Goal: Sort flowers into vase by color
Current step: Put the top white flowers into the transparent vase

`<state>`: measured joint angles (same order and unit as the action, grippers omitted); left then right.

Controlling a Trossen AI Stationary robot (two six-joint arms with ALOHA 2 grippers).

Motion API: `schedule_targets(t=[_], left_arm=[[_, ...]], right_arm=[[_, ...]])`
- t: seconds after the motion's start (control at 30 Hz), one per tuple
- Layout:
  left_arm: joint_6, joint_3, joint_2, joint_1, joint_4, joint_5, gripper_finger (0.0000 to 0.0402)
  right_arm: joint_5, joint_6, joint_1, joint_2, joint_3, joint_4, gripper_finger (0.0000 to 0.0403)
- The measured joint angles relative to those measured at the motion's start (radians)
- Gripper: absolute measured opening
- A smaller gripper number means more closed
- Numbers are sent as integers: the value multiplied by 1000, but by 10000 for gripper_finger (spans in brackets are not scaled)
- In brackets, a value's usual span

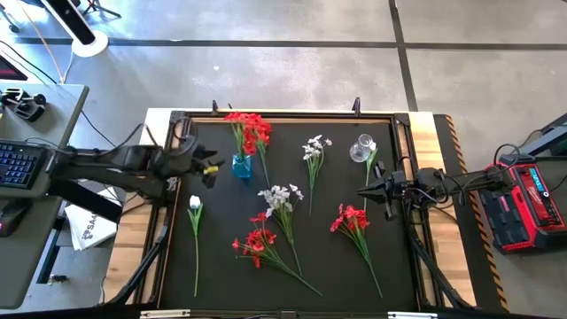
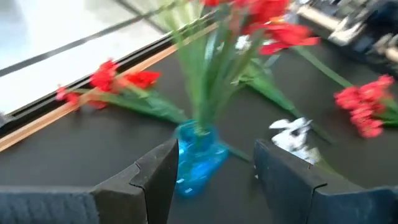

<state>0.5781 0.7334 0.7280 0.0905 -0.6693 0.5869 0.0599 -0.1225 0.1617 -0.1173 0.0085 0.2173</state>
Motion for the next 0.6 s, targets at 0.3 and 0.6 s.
schedule_targets(t=[0.3,0.6], left_arm=[[-139,-194,3,245,536,105,197],[-172,-328,3,355,743,196,197]], right_arm=[[0,0,0,0,0,0,0],[0,0,0,0,0,0,0]])
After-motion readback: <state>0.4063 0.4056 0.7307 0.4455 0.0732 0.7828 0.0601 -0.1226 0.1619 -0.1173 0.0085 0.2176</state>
